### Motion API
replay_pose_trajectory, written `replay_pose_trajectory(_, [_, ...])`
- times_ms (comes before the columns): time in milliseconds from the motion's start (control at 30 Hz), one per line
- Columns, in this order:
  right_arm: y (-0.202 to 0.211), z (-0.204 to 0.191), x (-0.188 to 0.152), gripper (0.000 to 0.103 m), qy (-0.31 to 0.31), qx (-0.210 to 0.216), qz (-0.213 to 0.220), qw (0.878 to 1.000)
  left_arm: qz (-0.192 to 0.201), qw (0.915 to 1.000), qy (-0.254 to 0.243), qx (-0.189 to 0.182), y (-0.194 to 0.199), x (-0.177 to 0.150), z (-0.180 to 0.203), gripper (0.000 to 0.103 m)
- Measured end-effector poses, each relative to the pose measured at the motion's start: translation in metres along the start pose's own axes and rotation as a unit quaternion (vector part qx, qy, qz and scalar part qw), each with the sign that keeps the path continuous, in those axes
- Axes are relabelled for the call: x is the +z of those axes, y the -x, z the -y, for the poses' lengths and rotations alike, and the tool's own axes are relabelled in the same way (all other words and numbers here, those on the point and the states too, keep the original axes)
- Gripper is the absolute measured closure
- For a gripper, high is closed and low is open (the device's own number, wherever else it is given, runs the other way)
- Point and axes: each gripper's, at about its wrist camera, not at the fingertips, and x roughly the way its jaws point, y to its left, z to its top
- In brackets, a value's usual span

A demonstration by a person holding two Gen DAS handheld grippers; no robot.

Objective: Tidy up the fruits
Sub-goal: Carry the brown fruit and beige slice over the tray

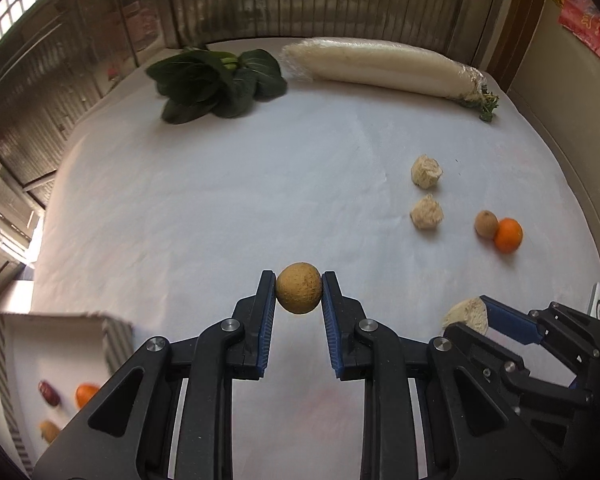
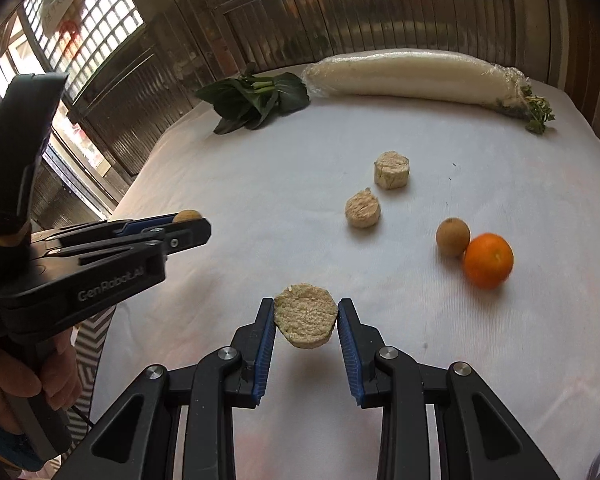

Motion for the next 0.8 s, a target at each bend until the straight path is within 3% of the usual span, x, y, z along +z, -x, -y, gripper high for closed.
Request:
replay_pose_trajectory(433, [0.032, -0.046, -0.027, 0.073, 0.034, 0.003, 0.001, 0.999, 0.018, 0.9991, 0.030, 0.024, 0.053, -0.051, -0.025, 0.081])
replay_pose_trajectory(800, [0.043, -0.080, -0.037, 0.073, 0.058, 0.005, 0.005, 0.998, 0.036, 0.9974, 0.050, 0.039, 0.082, -0.072, -0.042, 0.081])
